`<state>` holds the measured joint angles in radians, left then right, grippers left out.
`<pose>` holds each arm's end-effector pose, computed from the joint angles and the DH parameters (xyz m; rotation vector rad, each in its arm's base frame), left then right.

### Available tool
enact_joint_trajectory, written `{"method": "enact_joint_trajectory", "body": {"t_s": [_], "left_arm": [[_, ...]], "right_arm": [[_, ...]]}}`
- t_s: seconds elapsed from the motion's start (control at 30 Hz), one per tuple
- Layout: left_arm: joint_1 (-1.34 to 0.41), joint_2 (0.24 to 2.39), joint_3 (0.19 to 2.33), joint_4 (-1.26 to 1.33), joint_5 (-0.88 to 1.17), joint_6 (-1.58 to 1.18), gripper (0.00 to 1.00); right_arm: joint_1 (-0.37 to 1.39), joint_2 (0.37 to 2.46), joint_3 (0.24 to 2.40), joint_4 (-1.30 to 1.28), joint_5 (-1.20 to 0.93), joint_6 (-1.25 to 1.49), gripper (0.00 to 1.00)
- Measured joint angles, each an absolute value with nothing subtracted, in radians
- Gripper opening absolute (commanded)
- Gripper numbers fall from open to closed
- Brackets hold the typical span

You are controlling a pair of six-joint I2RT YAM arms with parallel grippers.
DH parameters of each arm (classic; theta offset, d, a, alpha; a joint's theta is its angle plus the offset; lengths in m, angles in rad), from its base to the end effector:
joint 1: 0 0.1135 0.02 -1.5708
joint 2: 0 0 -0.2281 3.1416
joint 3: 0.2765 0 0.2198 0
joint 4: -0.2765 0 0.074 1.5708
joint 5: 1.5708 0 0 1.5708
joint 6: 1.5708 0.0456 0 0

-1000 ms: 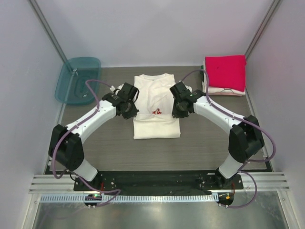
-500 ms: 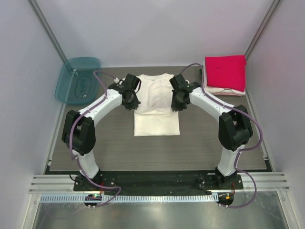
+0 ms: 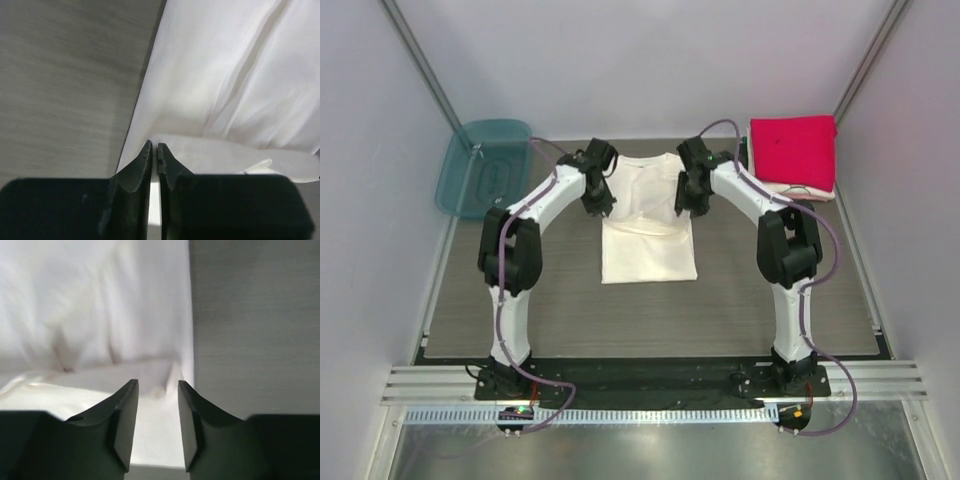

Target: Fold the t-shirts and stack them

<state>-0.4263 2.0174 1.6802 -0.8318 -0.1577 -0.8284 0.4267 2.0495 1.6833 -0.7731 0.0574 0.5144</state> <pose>0.3530 -0.1525 0.1963 -0.5863 2.6578 -0.1512 0.3597 0.1607 0.1877 0.1366 2.7210 0.2010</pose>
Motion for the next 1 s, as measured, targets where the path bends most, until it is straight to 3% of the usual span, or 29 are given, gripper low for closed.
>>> {"method": "enact_joint_trajectory", "body": {"t_s": [0.2,0.27,0.33,0.63,0.77,1.0], "left_arm": [[-0.295,2.344,2.285,-1.013,-0.091,-0.82,0.39],[-0.261,2.375,2.384,-1.055,-0.078,-0.811,0.42],[-0.241,2.345,2.376,-1.075,-0.069,-0.802,0.45],[-0.297,1.88,1.683,-0.947,-0.003,-0.78,0.51],[-0.328,1.696,1.399,-0.865,0.029,-0.782,0.62],[-0.345,1.559,1.071,-0.72,0.074,-0.81,0.62]], "right_arm": [[0.328,2.398,2.371,-0.93,0.026,0.48,0.52],[0.305,2.394,2.407,-0.951,0.012,0.478,0.52],[0.284,2.315,2.308,-0.927,-0.002,0.478,0.52],[0.35,1.75,1.442,-0.737,-0.15,0.502,0.54],[0.386,1.647,1.184,-0.645,-0.222,0.519,0.56],[0.384,1.622,0.952,-0.551,-0.257,0.546,0.56]]}}
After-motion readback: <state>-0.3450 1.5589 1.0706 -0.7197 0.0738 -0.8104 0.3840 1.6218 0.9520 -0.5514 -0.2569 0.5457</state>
